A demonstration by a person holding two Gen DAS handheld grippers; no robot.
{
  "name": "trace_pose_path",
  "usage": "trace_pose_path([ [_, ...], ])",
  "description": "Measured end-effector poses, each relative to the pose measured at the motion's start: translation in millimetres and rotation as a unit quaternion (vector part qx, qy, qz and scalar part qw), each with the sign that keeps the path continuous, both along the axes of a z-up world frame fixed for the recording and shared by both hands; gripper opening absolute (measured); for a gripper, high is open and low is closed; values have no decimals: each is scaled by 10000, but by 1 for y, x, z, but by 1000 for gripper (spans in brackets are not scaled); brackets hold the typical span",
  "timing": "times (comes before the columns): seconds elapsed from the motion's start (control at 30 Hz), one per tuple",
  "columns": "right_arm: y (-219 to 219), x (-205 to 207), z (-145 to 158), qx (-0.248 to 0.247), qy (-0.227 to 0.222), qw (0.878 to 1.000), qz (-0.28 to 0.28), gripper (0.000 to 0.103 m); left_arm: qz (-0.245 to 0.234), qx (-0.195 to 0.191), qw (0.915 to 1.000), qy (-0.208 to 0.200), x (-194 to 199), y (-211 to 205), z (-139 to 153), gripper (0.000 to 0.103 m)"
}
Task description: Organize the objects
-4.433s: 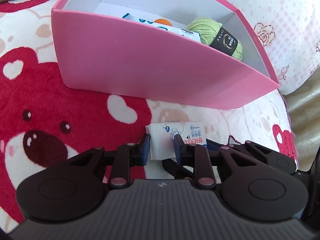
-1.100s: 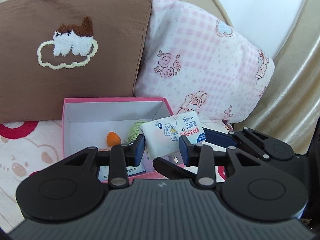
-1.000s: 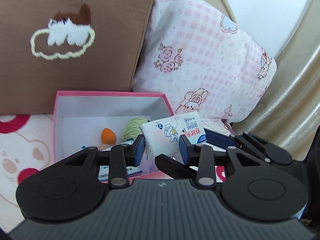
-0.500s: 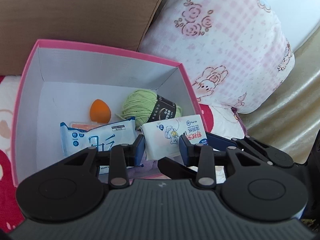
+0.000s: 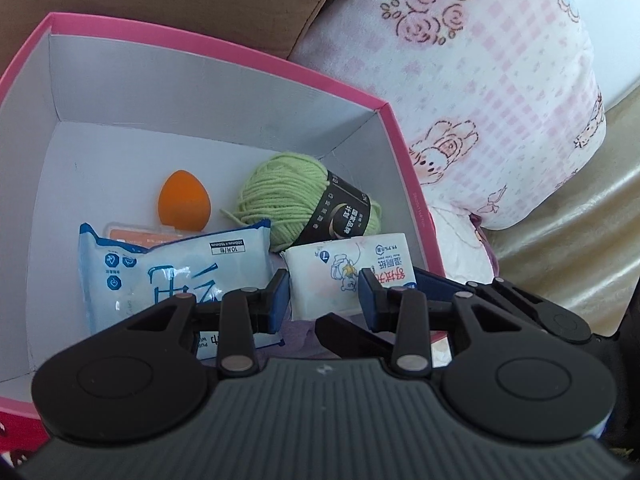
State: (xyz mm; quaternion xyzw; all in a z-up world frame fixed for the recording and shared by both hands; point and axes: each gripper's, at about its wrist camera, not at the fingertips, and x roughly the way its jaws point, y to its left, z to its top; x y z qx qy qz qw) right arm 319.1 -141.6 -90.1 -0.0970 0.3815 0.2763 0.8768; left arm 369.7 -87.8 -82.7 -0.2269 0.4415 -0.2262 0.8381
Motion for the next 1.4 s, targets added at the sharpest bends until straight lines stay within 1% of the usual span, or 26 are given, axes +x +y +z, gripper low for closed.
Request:
trace_pose_path([
  [0.07, 2, 0, -2, -59, -22, 10000, -12, 80, 9, 5, 10000, 6, 0, -1, -3, 34],
  [0.13, 4, 0, -3, -170, -43, 9998, -31, 75, 35, 10, 10000, 6, 0, 0, -5, 34],
  [0.17, 4, 1, -4, -261, -2, 9996, -53, 68, 44, 40, 10000, 5, 1, 0, -7, 34],
  [0.2, 4, 1, -5, -324, 45, 9994, -73, 64, 37, 66, 10000, 12, 1, 0, -9, 34],
  [0.33, 1, 2, -6, -387, 51, 9992, -119, 60, 63, -34, 9999, 73, 0, 1, -15, 34],
  [0.43, 3, 1, -5, -456, -19, 9989, -103, 59, 76, 26, 10000, 15, -2, 0, -14, 34],
  [0.57, 6, -1, -4, -656, -133, 9977, -111, 59, 109, -65, 9999, 38, -1, 0, -17, 34],
  [0.67, 5, -1, -4, -678, -134, 9975, -153, 59, 147, -30, 9999, -10, -1, -2, -17, 34],
  [0.77, 6, -3, -5, -802, -257, 9963, -159, 59, 189, -33, 9998, -15, -1, -3, -15, 35],
  [0.83, 6, -4, -5, -764, -272, 9966, -113, 59, 205, 14, 9998, 54, 1, -4, -15, 38],
  [1.0, -2, -6, 2, -411, -166, 9990, -80, 59, 253, 202, 9995, 28, -6, -1, -1, 38],
  [1.17, -9, -14, 16, -12, -89, 9999, -58, 59, 242, 426, 9988, -47, -16, 3, 22, 39],
  [1.27, -11, -22, 26, 93, -117, 9999, -20, 59, 204, 578, 9981, -99, -22, 4, 38, 41],
  [1.4, -15, -30, 42, 232, -149, 9996, -9, 59, 216, 657, 9975, -152, -32, 7, 56, 41],
])
